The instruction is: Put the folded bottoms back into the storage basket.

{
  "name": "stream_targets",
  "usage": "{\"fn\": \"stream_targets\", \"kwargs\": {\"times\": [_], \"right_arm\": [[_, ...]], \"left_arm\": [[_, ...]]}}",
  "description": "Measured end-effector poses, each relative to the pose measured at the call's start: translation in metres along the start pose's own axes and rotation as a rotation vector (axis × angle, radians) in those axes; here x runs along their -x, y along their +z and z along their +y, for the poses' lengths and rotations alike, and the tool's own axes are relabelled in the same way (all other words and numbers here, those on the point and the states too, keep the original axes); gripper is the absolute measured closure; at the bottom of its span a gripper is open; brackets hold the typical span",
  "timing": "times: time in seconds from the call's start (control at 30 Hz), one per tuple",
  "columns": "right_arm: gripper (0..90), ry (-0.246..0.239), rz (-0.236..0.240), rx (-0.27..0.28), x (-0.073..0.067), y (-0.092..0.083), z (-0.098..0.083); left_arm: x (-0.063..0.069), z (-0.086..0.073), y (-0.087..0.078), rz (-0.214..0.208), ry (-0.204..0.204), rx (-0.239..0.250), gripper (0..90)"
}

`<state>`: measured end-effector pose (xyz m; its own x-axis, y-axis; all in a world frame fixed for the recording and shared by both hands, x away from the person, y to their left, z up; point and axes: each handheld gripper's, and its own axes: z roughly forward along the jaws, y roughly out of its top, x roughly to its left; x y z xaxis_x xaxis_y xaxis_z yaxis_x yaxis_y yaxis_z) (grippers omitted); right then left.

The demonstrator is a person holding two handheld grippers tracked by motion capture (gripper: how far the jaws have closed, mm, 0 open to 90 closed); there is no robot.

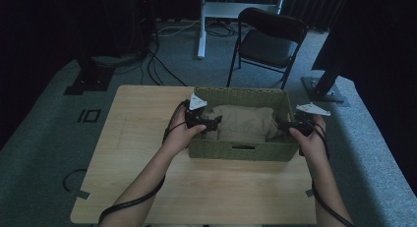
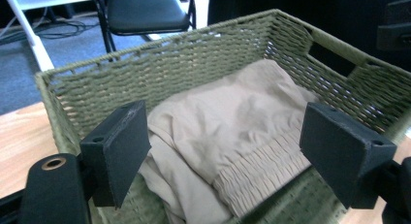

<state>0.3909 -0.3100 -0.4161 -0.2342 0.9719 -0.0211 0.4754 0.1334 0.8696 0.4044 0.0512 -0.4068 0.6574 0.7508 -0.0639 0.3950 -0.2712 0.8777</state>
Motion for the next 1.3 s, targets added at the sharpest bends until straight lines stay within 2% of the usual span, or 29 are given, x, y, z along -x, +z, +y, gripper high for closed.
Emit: {"fn": "stream_targets", "kwargs": {"times": [0.07,0.23,0.53,0.67,0.73,0.97,1.13,1.2,1.3], "right_arm": [[12.4,0.001,-0.007,0.006,-0.001,-0.004,-0.003],[10.4,0.043,-0.007,0.019,-0.002,-0.014,-0.013],[10.4,0.018,-0.02,0.032,-0.007,-0.027,-0.028],[10.4,0.016,-0.021,0.044,-0.009,-0.033,-0.035],[10.4,0.015,-0.019,0.052,-0.01,-0.034,-0.038],[10.5,0.015,-0.013,0.06,-0.013,-0.043,-0.05],[10.5,0.026,-0.004,0.06,-0.016,-0.048,-0.061],[10.6,0.03,-0.013,0.061,-0.018,-0.05,-0.066],[10.7,0.028,-0.007,0.048,-0.02,-0.051,-0.075]], "left_arm": [[0.002,-0.003,-0.003,-0.004,0.007,-0.006,18.2],[0.004,-0.012,-0.008,-0.014,-0.006,0.002,18.2],[0.005,-0.027,-0.02,-0.002,-0.02,0.002,18.2],[0.005,-0.031,-0.026,-0.004,-0.029,0.048,18.2],[0.005,-0.033,-0.029,-0.003,-0.04,0.055,18.2],[0.003,-0.048,-0.042,0.011,-0.042,0.037,18.1],[0.003,-0.058,-0.05,0.013,-0.034,0.027,18.0],[0.004,-0.063,-0.052,0.02,-0.017,0.019,18.1],[0.007,-0.072,-0.053,0.002,-0.01,-0.004,17.8]]}}
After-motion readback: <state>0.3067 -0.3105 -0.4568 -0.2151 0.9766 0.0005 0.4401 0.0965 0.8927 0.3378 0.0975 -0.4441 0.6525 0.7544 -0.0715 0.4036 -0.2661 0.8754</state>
